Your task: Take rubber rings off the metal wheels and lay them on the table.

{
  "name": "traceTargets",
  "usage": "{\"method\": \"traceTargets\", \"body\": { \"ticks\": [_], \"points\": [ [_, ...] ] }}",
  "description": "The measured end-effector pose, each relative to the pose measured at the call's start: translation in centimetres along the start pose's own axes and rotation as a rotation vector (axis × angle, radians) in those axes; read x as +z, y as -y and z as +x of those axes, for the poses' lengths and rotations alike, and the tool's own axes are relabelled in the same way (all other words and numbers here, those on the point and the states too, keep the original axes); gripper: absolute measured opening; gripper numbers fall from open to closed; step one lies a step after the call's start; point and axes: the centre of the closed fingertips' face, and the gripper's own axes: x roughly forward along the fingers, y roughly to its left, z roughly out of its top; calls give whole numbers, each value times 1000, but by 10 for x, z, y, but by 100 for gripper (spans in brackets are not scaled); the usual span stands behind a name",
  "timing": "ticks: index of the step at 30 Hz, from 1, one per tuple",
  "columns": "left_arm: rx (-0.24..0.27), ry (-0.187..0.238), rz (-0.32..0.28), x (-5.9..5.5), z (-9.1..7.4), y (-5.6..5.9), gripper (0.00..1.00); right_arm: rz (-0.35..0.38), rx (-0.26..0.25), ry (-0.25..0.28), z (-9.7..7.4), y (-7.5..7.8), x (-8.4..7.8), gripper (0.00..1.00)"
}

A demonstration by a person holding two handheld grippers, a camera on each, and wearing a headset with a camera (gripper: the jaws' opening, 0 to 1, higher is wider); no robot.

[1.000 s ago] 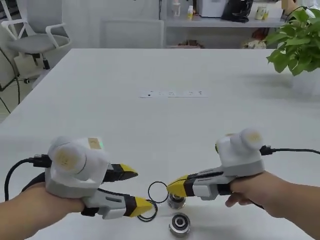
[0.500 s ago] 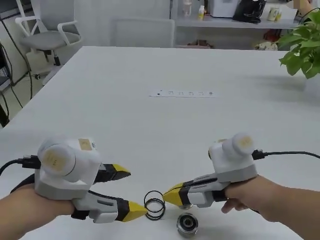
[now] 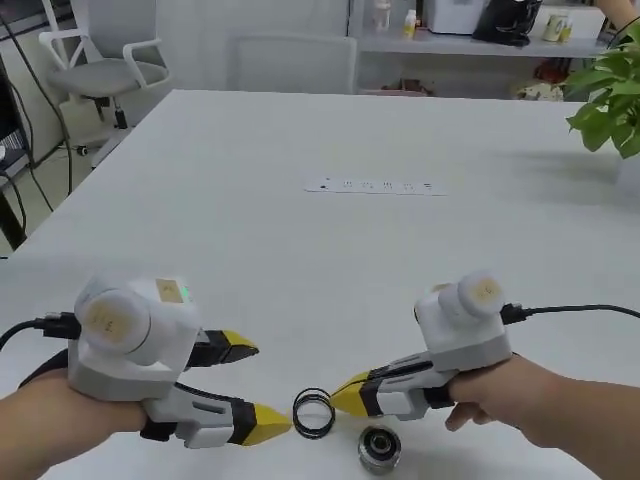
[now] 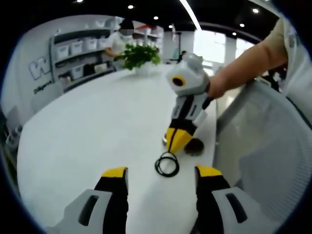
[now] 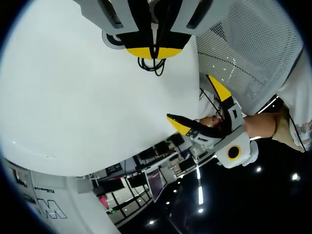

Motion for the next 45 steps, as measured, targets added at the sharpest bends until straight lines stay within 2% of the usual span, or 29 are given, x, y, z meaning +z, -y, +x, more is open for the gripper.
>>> {"method": "traceTargets", "body": {
  "ticks": [8,14,21,29,37,41,45],
  "points": [
    [0,-9,-3,-2,0,0,55,-64,-8,-18,0,-3,-1,9],
    [-5,-16,-4,-3,0,2,55,-101,-7,-32,-2,-8,-1,20],
    [-4,-8,-8,1,-2,2,56,-122,-15,-4,-12,-9,8,33],
    [5,11,-19,7,-7,1,58,-121,-54,52,-37,-6,17,52],
    [7,9,8,10,-13,4,62,-130,-97,107,-66,-7,21,56],
    [15,25,-4,13,-16,4,64,-152,-130,131,-81,-7,21,60],
    [17,41,-16,16,-21,6,66,-174,-156,127,-92,-8,16,63]
  ]
}}
